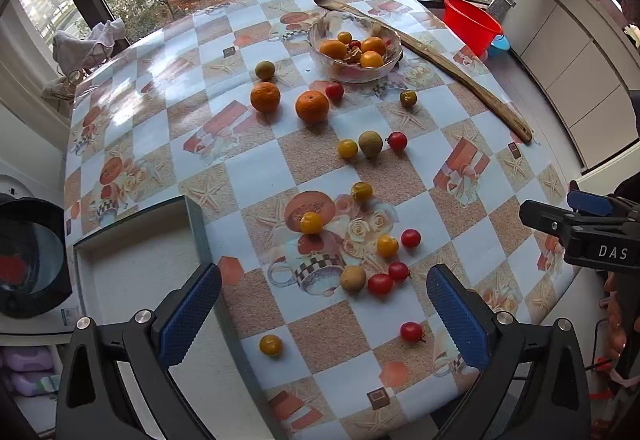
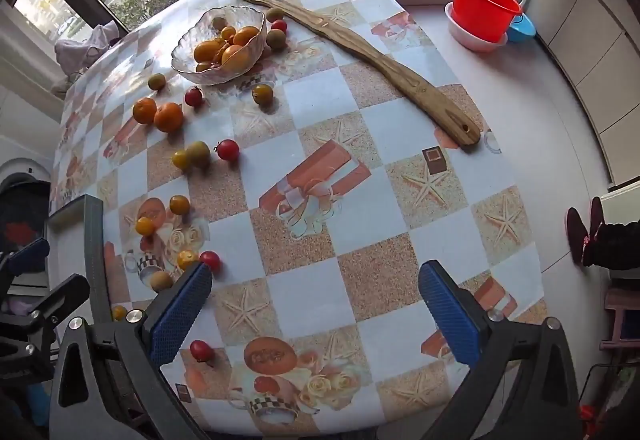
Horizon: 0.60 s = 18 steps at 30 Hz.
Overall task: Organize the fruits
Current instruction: 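Move both grippers over the table toward the scattered cherry tomatoes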
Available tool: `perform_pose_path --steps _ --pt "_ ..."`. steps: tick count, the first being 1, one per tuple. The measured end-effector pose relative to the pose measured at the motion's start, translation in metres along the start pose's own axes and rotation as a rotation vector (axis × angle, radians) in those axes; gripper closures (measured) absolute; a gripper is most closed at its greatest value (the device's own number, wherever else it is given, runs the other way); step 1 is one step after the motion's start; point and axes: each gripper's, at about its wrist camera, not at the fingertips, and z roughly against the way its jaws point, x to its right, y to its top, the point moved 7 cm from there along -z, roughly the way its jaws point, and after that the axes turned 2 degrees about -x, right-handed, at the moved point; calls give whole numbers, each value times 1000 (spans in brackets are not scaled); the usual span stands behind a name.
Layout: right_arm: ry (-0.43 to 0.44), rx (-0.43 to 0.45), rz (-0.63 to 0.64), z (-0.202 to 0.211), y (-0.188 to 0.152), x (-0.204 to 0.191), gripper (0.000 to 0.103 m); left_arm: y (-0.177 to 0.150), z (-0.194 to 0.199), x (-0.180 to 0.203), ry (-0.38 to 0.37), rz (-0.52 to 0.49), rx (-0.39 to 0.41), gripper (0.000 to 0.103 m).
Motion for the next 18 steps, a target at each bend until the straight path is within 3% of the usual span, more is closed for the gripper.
perform_pose_path --steps 6,8,11,18 --pt "-53 4 56 31 -18 -18 0 -17 34 -21 -60 28 0 0" --pt "-44 10 75 37 -22 -26 0 -19 39 -25 -80 45 -34 0" --pt "-16 -9 83 40 -30 -37 0 -23 42 -29 -49 61 -57 0" --pt "-47 -54 122 40 -35 -53 0 -24 55 -23 -33 29 -46 0"
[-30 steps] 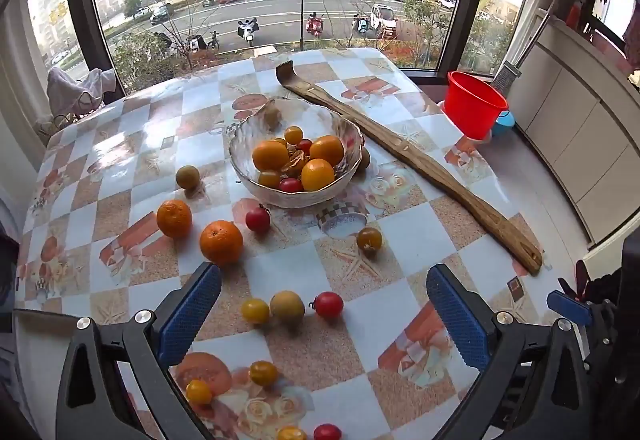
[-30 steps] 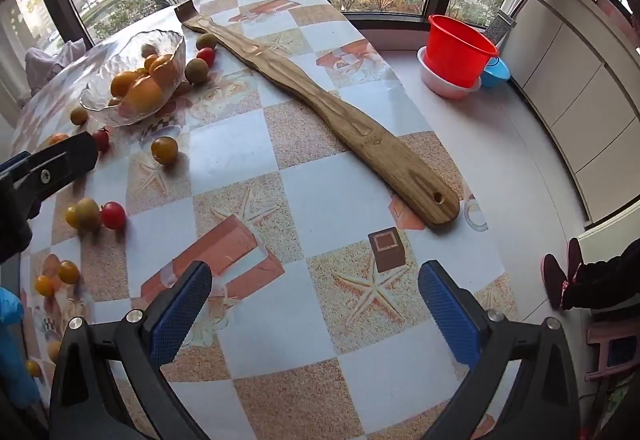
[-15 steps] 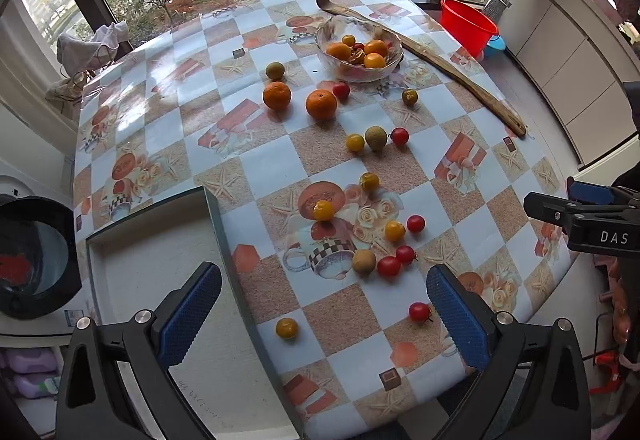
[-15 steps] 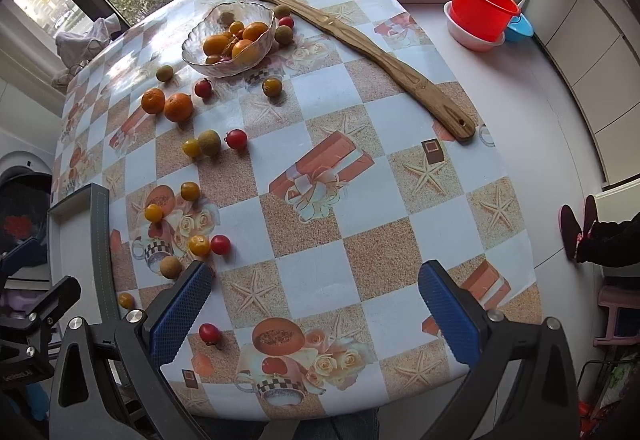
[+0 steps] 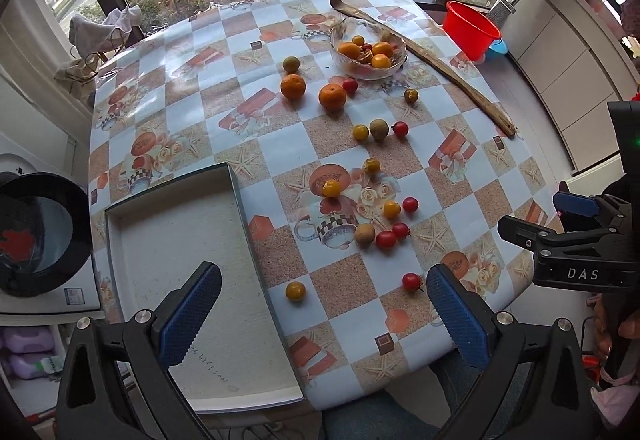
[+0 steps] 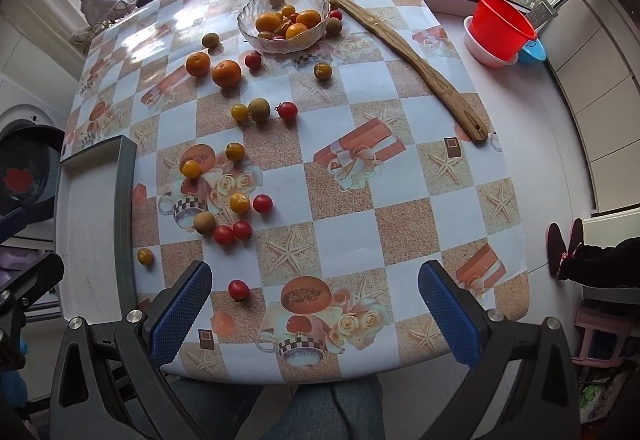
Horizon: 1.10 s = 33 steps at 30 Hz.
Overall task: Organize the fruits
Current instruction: 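Move both grippers over the table toward the scattered cherry tomatoes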
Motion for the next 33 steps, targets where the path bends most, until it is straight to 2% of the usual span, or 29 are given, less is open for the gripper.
perform_pose_path --steps 4,9,21,33 --pt "17 -42 -36 -4 -1 0 0 4 8 -5 38 -6 28 0" --pt "7 -60 -48 -4 -1 1 0 6 13 -19 57 35 42 0" --pt "-20 -86 -25 -5 0 2 0 0 10 -35 31 154 30 0" --pt "-32 -57 -57 1 2 13 0 1 10 -55 33 200 50 0"
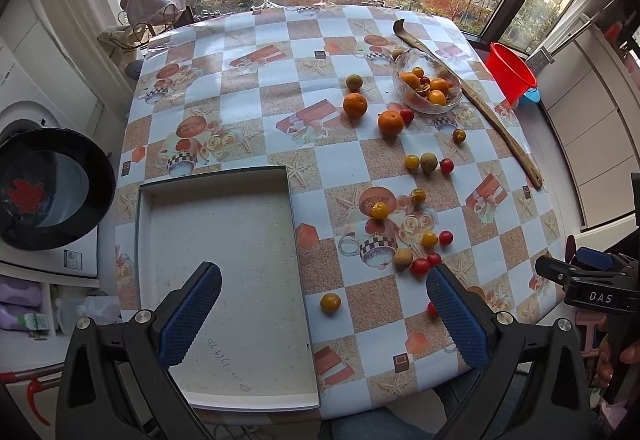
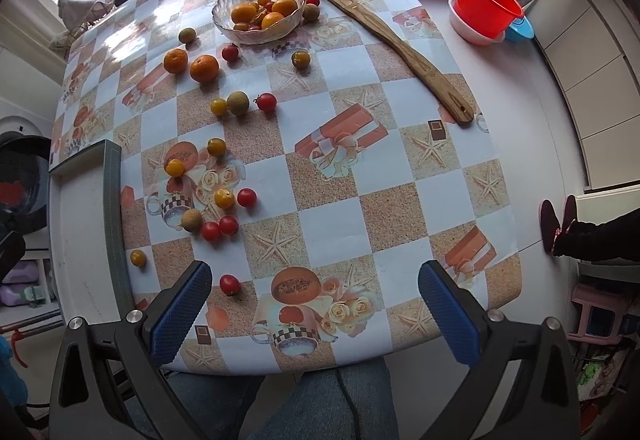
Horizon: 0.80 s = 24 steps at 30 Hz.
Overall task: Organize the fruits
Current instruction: 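Move both grippers over the table toward the scattered cherry tomatoes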
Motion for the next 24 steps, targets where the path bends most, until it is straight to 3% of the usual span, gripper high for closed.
perform_pose_path --steps 7,14,18,24 --pt "10 -14 -19 -6 -8 3 0 -6 -15 -12 33 1 -45 0" --pt "17 -7 -48 -13 -13 12 0 6 -39 10 29 -55 -63 0" --pt "34 -19 -73 -24 -9 15 0 17 -61 28 32 -106 -56 0" --pt "61 -49 -101 -51 -4 19 0 19 -112 40 59 -146 -109 0"
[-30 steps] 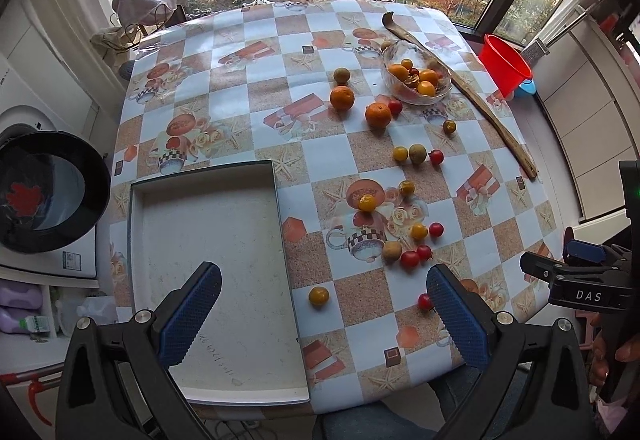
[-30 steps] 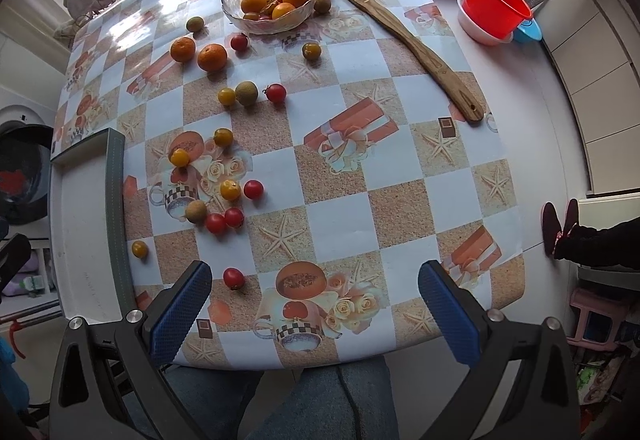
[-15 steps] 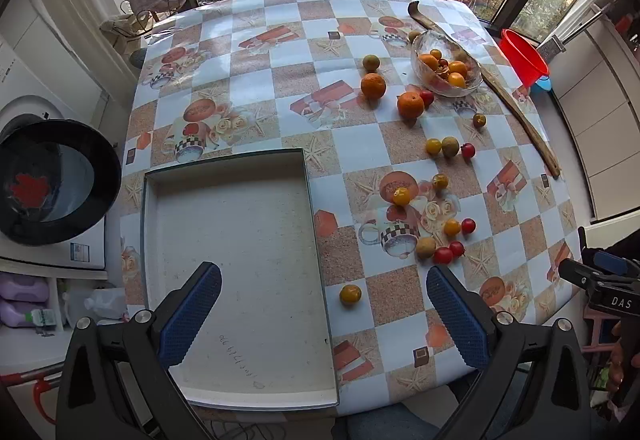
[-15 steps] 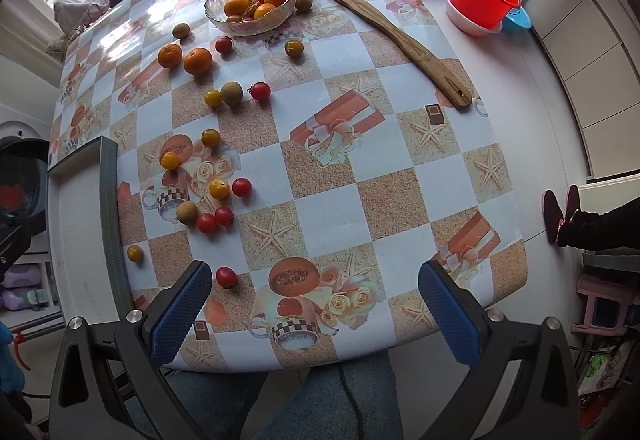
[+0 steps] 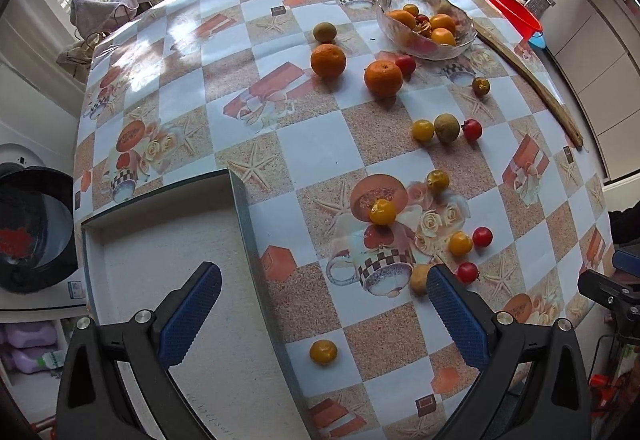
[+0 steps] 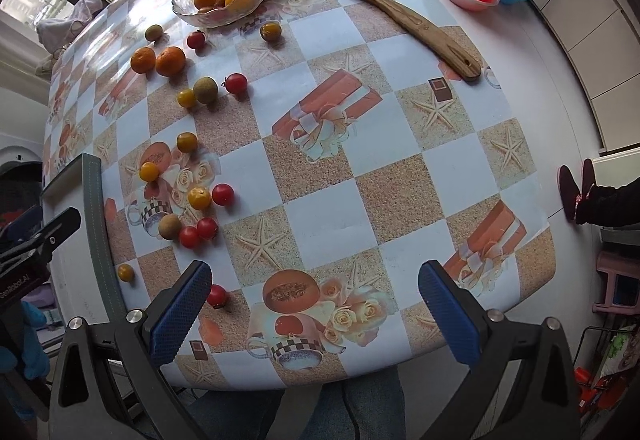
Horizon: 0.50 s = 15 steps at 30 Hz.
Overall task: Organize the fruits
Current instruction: 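Move both grippers over the table toward the scattered cherry tomatoes, then close left gripper on a yellow cherry tomato while right gripper grasps a red cherry tomato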
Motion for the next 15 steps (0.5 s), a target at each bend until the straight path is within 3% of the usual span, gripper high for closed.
perform_pose_path --steps 7,13,15 --pt "4 12 55 -25 31 -6 0 14 -35 15 19 -43 20 0" --pt "14 60 152 -45 77 -30 4 26 -54 11 23 -10 39 0" --pt "16 66 185 -52 90 -38 18 28 -59 12 21 -12 39 15"
